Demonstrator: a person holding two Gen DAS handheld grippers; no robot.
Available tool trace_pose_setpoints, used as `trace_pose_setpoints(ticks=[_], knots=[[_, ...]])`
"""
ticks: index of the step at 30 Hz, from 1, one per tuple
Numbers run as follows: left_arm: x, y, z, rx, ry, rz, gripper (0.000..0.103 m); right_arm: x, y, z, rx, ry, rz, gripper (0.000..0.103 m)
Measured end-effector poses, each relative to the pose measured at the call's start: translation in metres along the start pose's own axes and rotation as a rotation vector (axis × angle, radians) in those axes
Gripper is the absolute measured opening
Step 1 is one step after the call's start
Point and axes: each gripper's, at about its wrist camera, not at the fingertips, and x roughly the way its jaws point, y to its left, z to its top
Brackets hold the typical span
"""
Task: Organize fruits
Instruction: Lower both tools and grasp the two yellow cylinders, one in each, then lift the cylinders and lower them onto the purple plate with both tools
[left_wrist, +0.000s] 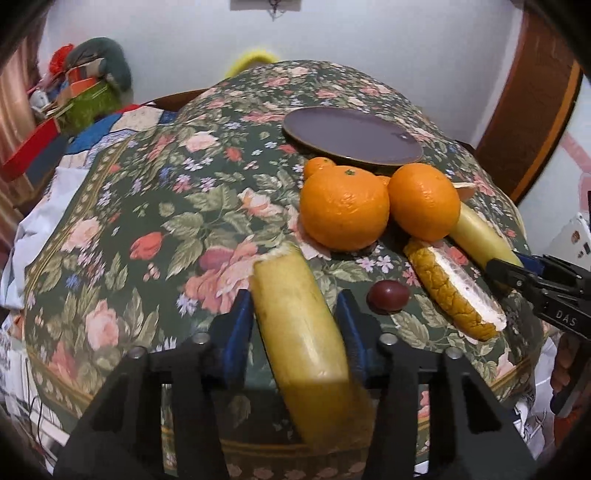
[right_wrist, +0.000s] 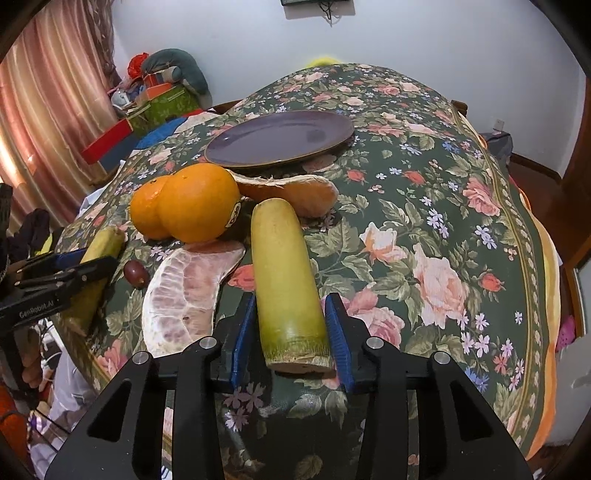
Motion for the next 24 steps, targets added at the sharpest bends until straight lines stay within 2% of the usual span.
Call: trace_pose_setpoints(ticks=[6, 14, 20, 24], knots=[[-0.001, 0.002, 0.001, 0.043, 0.015, -0.021, 0.043, -0.011, 0.005, -0.007, -0.005, 0.009, -0.003, 0.032], [0.007, 0.009, 0.002, -0.011, 0.044, -0.077, 0.043, 0.002, 0.009, 0.016, -0.031, 0.022, -0.005, 0.033], [0.009, 0.006, 0.000, -0.009, 0.044, -0.073, 0.044, 0.027, 0.009, 0.025, -0.048, 0.069, -0.002, 0.033], [0.008, 0.004, -0.002, -0.015, 0.037, -0.056, 0.044, 0.028, 0.011, 0.024, -0.040, 0.043, -0.006, 0.033]])
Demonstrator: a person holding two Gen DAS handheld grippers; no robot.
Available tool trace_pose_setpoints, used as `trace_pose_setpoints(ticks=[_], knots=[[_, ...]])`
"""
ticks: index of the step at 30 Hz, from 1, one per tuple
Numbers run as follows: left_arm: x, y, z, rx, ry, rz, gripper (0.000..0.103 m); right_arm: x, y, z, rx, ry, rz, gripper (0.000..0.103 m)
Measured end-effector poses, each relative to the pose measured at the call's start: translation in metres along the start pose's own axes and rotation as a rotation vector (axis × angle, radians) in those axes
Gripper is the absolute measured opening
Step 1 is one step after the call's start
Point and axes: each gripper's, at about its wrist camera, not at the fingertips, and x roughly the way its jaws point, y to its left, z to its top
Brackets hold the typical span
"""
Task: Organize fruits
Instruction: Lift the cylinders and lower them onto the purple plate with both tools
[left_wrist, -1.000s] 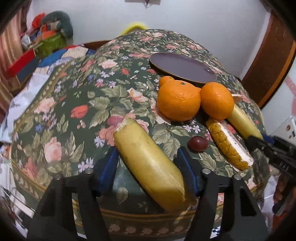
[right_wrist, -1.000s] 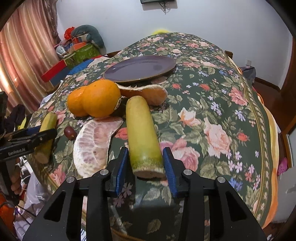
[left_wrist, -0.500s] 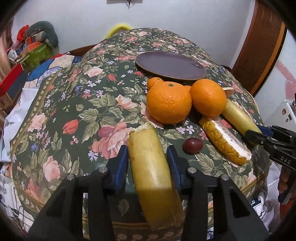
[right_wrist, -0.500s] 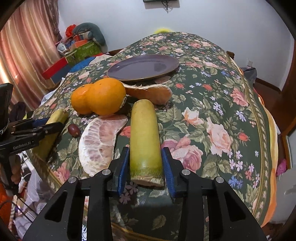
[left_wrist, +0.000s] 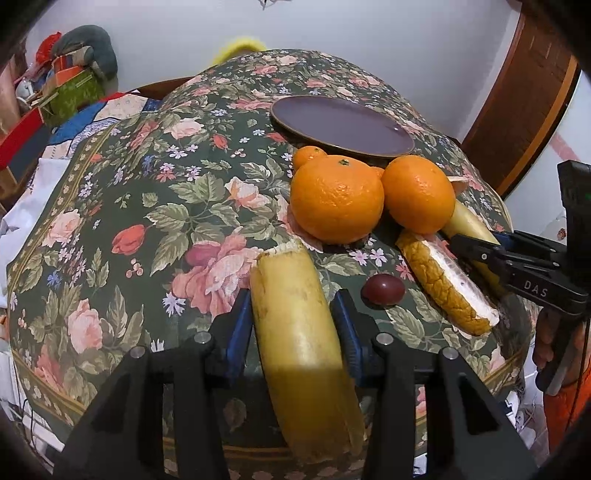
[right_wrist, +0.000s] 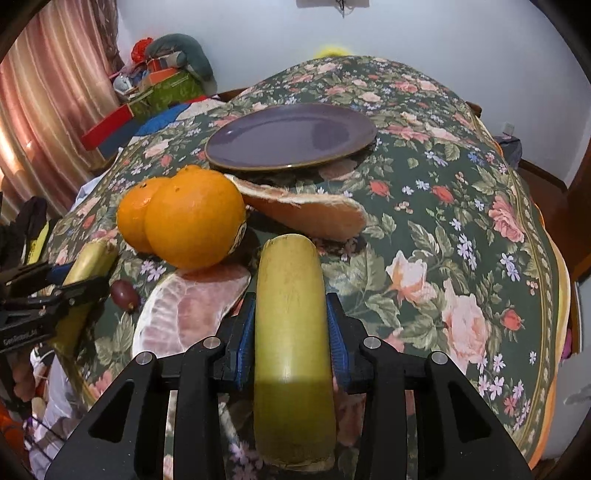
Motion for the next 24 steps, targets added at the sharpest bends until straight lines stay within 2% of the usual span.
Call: trace_pose_setpoints(ticks=[8, 24], knots=[[-0.014, -0.003, 0.005, -0.007, -0.017, -0.019, 0.038, -0.024, -0.004, -0.003, 0.050, -0.070, 0.017, 0.032], [-0.083, -0.020, 0.040, 0.021, -0.229, -0.025, 0.038, -0.088, 0.003, 0.022, 0.012, -0.254, -0.030, 0.032]])
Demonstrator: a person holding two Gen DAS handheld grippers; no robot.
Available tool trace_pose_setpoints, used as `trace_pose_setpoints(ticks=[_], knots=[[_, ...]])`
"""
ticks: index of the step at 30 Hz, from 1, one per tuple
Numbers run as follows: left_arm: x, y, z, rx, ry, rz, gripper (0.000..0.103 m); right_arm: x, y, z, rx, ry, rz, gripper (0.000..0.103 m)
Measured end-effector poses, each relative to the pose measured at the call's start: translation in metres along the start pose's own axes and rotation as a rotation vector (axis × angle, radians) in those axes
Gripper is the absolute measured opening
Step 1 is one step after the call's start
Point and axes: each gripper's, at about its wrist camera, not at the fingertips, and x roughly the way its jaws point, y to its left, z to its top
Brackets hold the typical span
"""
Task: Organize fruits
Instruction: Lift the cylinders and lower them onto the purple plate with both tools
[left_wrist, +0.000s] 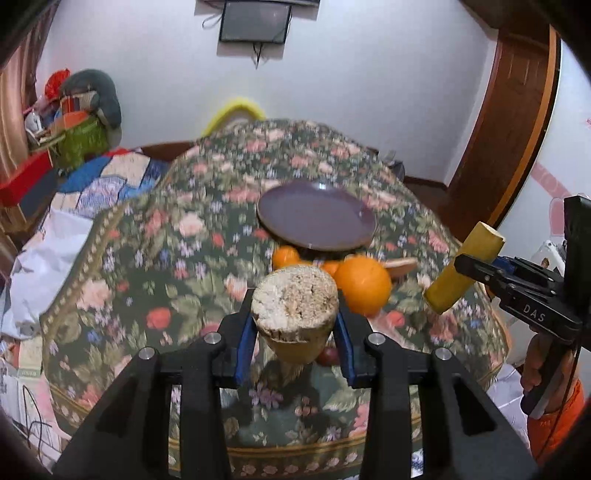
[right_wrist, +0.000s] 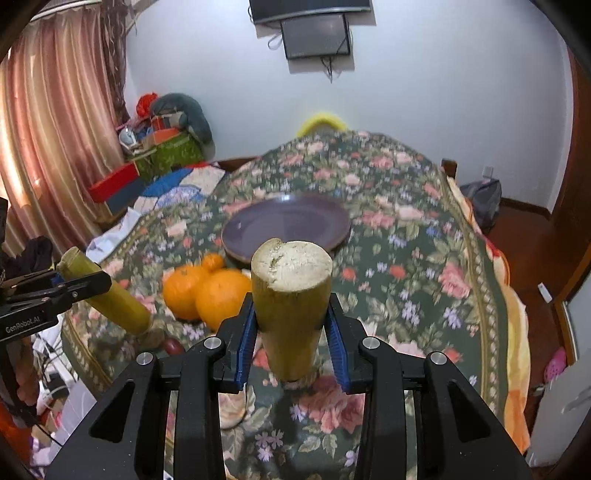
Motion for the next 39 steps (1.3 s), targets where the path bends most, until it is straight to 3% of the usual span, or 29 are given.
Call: trace_pose_setpoints(ticks=[9, 19, 39], knots=[[0.003, -0.007, 0.030, 0.017, -0.061, -0.009, 0.038, -0.002, -0.007, 0.027, 0.014, -0.066, -0.008, 0.032], [0.029, -0.006, 0.061, 0.024, -0.075, -0.009, 0.038, 0.015, -0.014, 0.048, 0.003, -0.090, -0.016, 0.032], [0.116, -0.012, 0.089, 0.066, 0.024, -0.053, 0.038, 0.087, -0.016, 0.069, -0.057, -0.017, 0.011, 0.032]])
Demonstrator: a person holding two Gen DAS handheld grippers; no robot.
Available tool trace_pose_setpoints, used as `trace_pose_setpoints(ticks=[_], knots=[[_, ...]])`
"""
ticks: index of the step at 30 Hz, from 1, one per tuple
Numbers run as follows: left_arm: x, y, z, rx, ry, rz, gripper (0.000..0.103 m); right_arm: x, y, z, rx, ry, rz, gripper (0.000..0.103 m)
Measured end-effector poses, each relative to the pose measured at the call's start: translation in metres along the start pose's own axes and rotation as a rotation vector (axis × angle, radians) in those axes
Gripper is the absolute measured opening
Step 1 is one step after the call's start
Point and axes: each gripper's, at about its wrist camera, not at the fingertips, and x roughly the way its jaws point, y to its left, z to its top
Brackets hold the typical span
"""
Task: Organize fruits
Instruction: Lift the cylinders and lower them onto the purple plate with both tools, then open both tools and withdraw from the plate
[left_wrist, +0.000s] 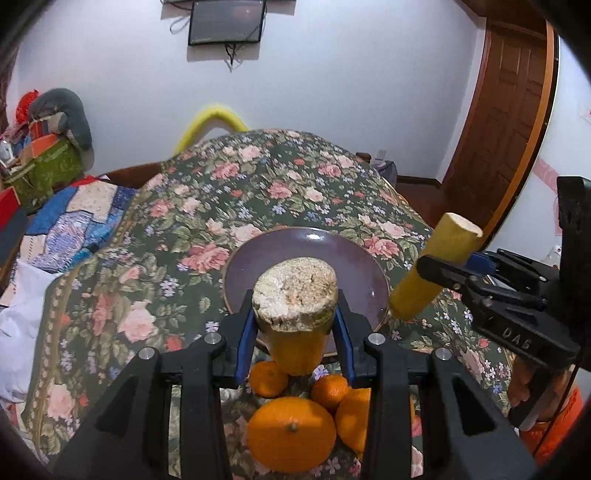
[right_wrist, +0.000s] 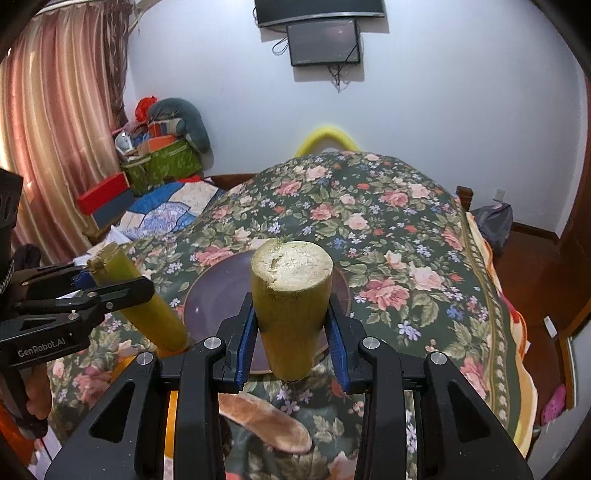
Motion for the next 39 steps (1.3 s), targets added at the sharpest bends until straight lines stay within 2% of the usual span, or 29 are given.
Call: trace_pose_setpoints(ticks=[10, 25, 29, 31, 39], knots=[[0.032, 0.000, 0.012, 0.024, 0.047, -0.027, 0.038, 0.029, 0.001, 0.005, -0.037, 0.044, 0.036, 0.032], [0.085, 0.026, 0.035, -0.075, 0.109, -0.040, 0.038, 0.081, -0.012, 0.017, 0.020, 0.128, 0.107, 0.033], [0.087, 0.028, 0.035, -0.068, 0.103, 0.029, 0.038, 0.083, -0.013, 0.017, 0.009, 0.133, 0.076, 0.033], [0.085, 0.031, 0.033, -0.075, 0.103, 0.011, 0.039, 0.079, -0.014, 0.015, 0.005, 0.136, 0.064, 0.033], [0.055, 0.030, 0.022, -0.061, 0.082, 0.031, 0.039, 0.051, -0.019, 0.010, 0.036, 0.111, 0.049, 0.038]])
